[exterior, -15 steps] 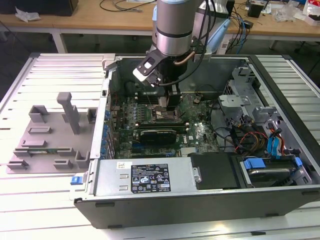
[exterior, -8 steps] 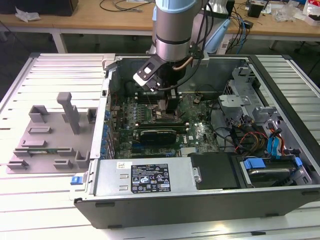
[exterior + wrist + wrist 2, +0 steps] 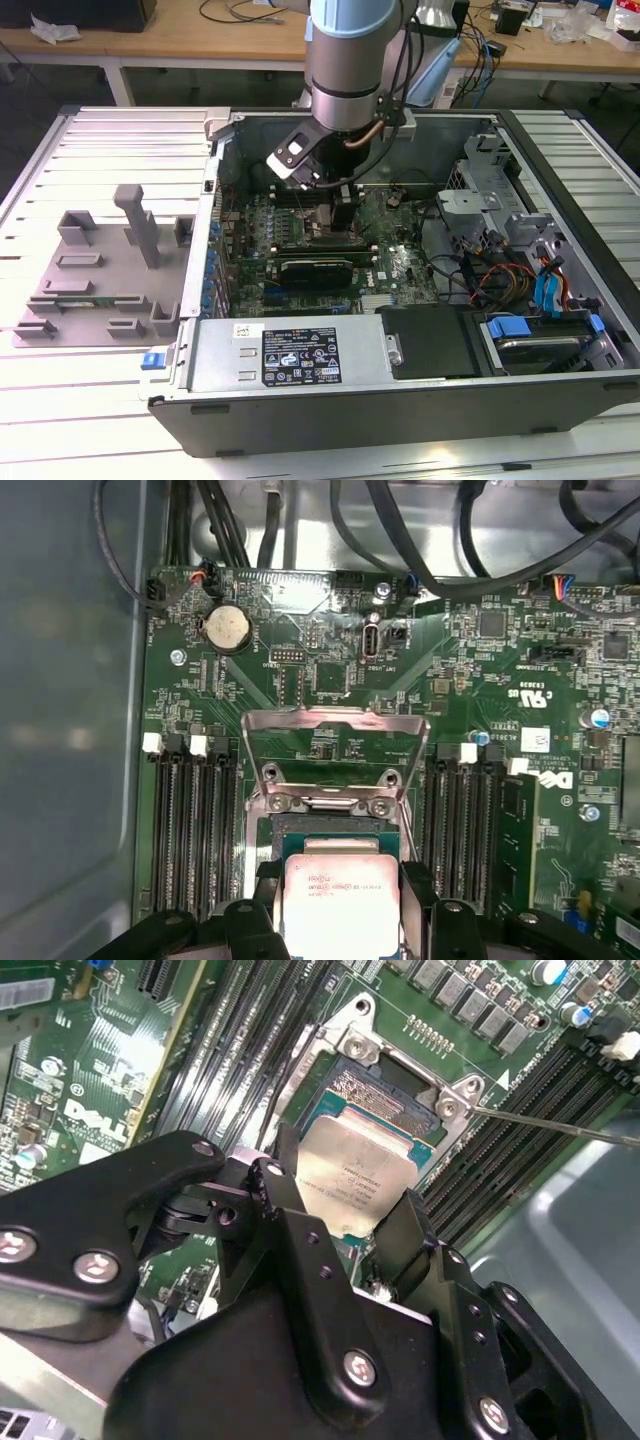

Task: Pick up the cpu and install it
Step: 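Place the cpu into insertion slot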

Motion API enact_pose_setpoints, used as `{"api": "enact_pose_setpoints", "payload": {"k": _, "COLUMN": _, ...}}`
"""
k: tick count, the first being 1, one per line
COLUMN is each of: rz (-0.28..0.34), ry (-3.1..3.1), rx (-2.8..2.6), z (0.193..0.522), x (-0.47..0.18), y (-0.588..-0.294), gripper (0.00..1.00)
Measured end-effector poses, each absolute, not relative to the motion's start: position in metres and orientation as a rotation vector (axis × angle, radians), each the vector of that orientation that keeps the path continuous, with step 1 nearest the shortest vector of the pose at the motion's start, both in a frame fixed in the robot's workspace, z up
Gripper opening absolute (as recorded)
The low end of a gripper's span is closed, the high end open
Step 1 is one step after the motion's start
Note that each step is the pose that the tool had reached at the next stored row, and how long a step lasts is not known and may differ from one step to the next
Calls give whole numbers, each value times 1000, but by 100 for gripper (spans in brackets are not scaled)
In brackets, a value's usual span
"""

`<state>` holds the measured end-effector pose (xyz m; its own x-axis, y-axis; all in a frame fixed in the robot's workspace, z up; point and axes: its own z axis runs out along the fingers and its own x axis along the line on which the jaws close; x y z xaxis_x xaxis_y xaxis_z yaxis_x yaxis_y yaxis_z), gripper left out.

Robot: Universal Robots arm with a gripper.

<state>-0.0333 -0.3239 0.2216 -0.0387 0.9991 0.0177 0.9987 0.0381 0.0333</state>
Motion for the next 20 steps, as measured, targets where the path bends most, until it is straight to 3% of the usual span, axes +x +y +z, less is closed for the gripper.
{"api": "enact_pose_setpoints", "payload": {"k": 20, "rz": 9, "ry": 2254, "rx": 2188, "z": 199, "x": -32, "y": -317, "gripper": 55}}
